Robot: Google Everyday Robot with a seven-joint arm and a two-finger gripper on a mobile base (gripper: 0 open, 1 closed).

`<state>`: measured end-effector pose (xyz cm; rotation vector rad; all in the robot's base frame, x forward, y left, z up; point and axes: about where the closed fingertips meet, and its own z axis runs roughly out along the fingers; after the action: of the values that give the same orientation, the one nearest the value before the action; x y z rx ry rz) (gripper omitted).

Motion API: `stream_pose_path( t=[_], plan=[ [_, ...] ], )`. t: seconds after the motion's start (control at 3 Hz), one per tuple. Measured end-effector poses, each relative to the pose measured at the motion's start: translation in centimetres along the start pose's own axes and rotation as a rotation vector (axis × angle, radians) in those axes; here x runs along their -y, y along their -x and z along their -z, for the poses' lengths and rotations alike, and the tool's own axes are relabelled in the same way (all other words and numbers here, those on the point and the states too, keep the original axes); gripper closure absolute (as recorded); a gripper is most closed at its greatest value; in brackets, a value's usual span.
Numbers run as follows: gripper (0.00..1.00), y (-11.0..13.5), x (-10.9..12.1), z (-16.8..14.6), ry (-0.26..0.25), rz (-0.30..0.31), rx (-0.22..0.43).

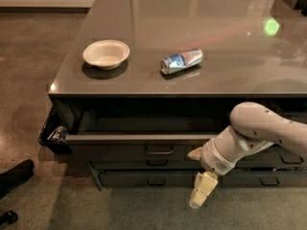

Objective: Close top drawer

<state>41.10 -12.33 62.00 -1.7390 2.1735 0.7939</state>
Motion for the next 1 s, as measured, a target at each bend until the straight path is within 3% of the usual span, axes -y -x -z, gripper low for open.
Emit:
stream_pose_path(
  t=[0.33, 1.0],
  plan=[
    [0.0, 0.0, 0.0, 0.0, 0.0, 0.0, 0.0],
    [0.0, -0.4, 4.6, -0.1, -0.022, 0.024, -0.024]
  ],
)
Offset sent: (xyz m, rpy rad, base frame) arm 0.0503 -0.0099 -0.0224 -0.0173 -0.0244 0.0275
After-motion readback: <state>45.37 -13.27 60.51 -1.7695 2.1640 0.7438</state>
